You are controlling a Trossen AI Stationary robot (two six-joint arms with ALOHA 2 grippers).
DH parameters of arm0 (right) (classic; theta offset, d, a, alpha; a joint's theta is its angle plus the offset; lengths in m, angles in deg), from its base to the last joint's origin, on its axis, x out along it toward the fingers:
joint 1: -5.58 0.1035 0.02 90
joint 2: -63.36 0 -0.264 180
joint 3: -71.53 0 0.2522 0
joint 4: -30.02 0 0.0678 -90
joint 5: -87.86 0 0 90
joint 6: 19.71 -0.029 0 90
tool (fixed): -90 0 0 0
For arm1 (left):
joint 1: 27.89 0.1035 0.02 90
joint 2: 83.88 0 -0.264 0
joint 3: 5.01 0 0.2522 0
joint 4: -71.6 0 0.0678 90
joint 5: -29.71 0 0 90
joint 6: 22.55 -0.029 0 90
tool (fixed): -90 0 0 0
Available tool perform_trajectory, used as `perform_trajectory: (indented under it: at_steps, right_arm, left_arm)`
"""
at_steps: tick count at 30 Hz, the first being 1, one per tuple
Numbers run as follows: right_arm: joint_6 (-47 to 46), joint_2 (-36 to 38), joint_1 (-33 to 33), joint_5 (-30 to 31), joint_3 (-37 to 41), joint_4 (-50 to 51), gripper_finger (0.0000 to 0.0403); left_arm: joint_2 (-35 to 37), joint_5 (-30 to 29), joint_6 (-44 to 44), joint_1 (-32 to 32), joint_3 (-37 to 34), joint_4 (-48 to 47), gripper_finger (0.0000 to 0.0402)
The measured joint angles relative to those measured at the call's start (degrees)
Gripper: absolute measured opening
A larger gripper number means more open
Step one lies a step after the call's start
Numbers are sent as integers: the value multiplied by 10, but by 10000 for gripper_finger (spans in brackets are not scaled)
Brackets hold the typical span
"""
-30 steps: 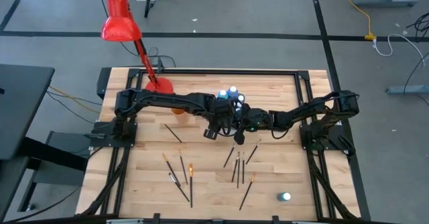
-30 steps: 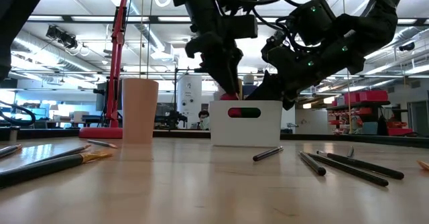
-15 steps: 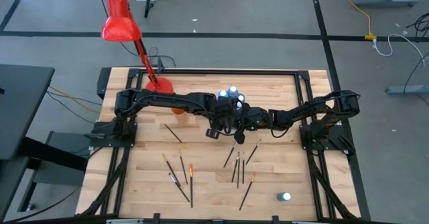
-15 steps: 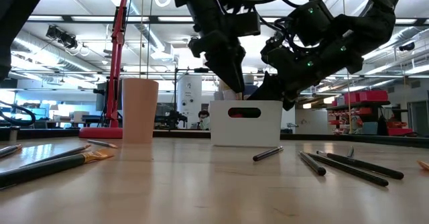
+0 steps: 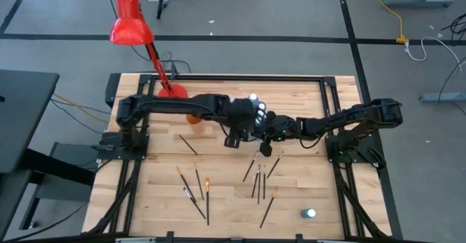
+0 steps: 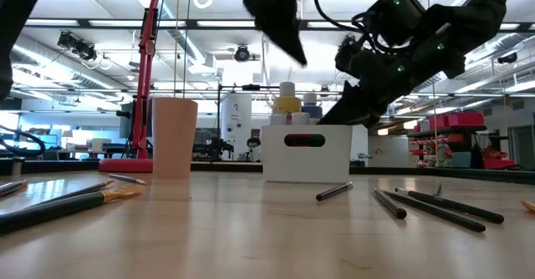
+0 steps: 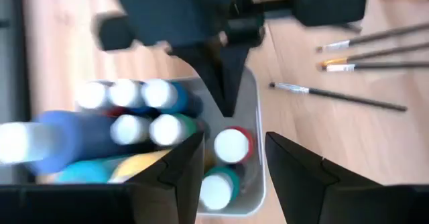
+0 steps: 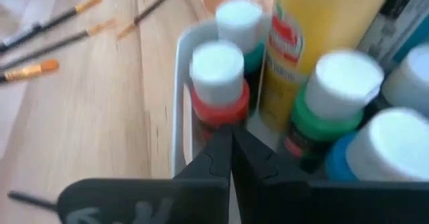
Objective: Pick & Place Paint Supplies
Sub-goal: Put the small dark green paint bottle into the white bin
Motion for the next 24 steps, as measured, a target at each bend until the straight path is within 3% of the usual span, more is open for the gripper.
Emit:
perform_trajectory:
  at_steps: [9, 13, 17, 24]
  right_arm:
    - [-1, 51, 26, 6, -1, -29, 4]
    - [3, 113, 53, 0, -1, -9, 4]
    - [54, 169, 79, -28, -1, -1, 12]
    - [118, 250, 121, -64, -3, 50, 76]
  left_arm:
    - [126, 13, 33, -18, -23, -1, 167]
    - [186, 20, 38, -19, -103, 46, 167]
    - [249, 21, 62, -19, -213, 155, 167]
    - [342, 18, 123, -20, -380, 285, 167]
